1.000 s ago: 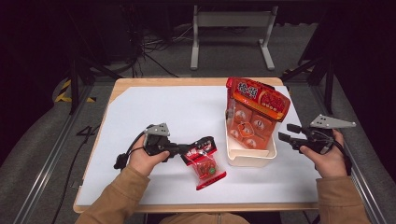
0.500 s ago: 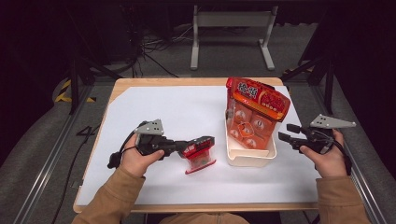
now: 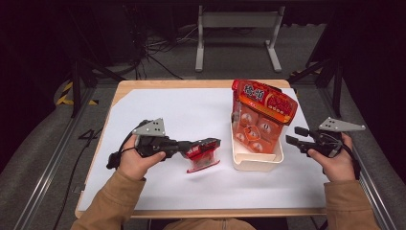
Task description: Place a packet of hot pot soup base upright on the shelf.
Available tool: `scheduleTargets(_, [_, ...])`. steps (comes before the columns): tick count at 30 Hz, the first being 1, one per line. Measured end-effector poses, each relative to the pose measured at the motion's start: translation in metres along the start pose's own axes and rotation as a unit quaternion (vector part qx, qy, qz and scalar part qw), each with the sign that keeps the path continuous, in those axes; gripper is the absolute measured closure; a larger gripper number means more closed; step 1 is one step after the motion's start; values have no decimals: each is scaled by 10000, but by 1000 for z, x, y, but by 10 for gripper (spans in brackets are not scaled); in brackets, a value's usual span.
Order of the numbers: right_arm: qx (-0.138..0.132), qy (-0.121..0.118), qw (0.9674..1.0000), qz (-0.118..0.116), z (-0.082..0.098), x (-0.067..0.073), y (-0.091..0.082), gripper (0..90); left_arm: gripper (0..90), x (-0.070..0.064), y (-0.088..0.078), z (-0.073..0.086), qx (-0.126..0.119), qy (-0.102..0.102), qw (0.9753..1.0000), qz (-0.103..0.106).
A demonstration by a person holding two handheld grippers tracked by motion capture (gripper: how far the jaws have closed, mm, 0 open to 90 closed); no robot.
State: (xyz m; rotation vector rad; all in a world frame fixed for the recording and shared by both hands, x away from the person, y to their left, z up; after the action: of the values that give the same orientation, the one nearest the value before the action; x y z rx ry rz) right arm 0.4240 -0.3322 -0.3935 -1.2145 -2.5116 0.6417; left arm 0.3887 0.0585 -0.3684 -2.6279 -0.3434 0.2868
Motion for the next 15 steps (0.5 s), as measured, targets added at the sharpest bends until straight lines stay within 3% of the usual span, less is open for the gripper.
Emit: scheduleTargets(15, [7,58,10000,5,1,-3,2,440,897,-9,-11,-22,107,360,9993,90])
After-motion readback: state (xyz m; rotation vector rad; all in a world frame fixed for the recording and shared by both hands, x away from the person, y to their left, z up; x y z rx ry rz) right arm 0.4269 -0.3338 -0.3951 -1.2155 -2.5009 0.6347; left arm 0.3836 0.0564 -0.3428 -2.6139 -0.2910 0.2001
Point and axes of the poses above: each handheld gripper's, and its own axes: y roughly forward along the jaws, z roughly out of its underside, x roughly to its left, the point moved 8 cm from there along y, roughly forward along the jaws, and after that the axes turned 2 degrees about x, right-handed, at the moved point
